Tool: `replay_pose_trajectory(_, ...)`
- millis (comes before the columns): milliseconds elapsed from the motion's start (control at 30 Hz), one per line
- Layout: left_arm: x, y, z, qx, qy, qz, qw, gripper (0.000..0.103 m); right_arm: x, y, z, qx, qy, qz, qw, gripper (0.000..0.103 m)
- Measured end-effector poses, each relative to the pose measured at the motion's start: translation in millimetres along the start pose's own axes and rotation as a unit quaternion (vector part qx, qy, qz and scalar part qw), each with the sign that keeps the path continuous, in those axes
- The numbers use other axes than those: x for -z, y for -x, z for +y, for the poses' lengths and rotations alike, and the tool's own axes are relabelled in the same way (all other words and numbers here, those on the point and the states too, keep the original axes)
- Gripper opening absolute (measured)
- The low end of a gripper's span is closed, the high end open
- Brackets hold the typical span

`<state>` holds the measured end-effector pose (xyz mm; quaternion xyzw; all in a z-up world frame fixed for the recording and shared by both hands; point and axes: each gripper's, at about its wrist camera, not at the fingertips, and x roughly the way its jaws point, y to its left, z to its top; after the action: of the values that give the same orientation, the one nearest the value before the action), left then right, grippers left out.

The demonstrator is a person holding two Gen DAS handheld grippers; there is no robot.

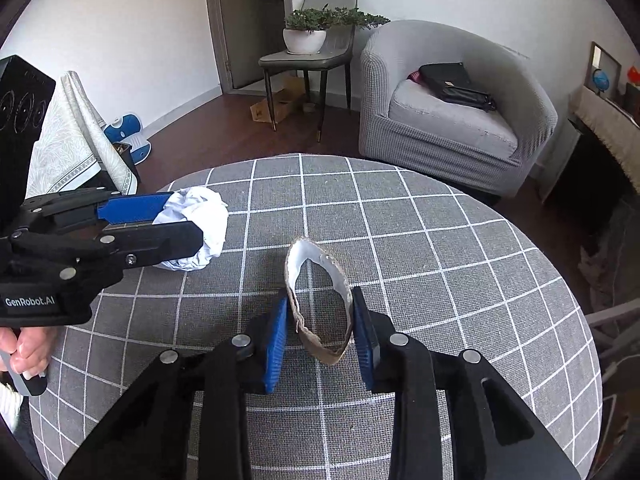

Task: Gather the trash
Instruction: 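Grasp the crumpled paper ball with the left gripper while the right grasps the cardboard tape core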

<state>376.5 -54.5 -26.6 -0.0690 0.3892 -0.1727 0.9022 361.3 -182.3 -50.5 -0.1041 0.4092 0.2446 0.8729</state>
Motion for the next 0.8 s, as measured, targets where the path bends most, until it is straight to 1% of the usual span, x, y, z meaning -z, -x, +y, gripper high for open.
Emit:
replay_pose_trajectory(333, 17.7, 14.5, 1.7, 0.002, -0.002, 0.003, 1.0, 0.055, 8.8, 15.1, 7.5, 0.013, -0.018, -0.007, 1.0, 0.03)
replay_pose_trajectory(533, 34.7, 36.7, 2.6, 0.003, -0.004, -0.002, 1.0, 0.055, 17.0, 30.9, 22.7, 0.017, -0.032, -0.017, 0.999, 0.03)
replay_pose_trajectory(800, 61.2, 73.6, 4.2, -0.002, -0.011, -0.01, 0.9999, 0.055, 39.6, 50.1, 46.4, 0.022, -0.045, -0.024, 0.998, 0.03)
